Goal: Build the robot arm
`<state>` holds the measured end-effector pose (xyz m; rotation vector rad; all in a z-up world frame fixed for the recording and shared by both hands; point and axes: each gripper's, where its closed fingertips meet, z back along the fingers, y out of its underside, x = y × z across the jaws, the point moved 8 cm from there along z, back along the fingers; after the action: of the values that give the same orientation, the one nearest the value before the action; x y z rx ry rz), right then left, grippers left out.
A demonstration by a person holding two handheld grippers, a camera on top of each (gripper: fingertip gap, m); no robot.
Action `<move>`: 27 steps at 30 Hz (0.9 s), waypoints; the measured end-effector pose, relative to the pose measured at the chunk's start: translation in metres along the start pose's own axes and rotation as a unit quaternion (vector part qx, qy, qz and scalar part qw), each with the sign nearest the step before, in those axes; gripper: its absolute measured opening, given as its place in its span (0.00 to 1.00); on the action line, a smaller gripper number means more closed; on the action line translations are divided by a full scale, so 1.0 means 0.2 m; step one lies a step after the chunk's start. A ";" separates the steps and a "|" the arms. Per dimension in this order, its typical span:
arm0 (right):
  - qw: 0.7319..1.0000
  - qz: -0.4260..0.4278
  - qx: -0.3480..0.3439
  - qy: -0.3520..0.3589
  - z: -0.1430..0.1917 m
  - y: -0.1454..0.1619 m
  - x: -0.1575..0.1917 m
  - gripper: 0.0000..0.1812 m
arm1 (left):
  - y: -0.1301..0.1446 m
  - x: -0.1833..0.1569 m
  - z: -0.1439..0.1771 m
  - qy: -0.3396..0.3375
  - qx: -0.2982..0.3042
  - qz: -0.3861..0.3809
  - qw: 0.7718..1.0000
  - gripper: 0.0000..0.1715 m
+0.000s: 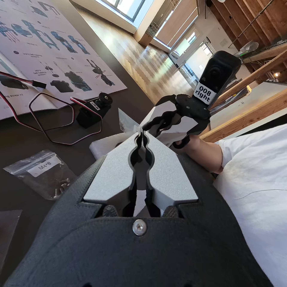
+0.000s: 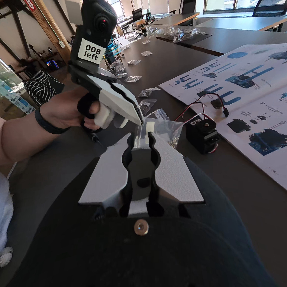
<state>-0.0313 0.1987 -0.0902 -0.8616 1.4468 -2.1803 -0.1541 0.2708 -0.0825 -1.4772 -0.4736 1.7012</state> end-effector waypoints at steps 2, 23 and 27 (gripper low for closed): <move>1.000 0.005 0.007 -0.002 0.00 0.01 0.00 0.08 | 0.00 -0.01 -0.01 0.003 0.004 -0.003 1.000 0.00; 0.953 -0.221 -0.079 -0.193 0.06 -0.04 -0.04 0.01 | -0.04 -0.08 0.03 0.094 -0.041 0.019 0.995 0.00; 0.921 -0.275 -0.107 -0.254 0.07 -0.05 -0.04 0.00 | -0.06 -0.10 0.04 0.142 -0.056 0.041 0.987 0.00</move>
<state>-0.0159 0.1983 -0.0790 -1.9415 1.2849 -1.9209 -0.1580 0.2639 -0.0595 -1.8089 -0.3626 1.5119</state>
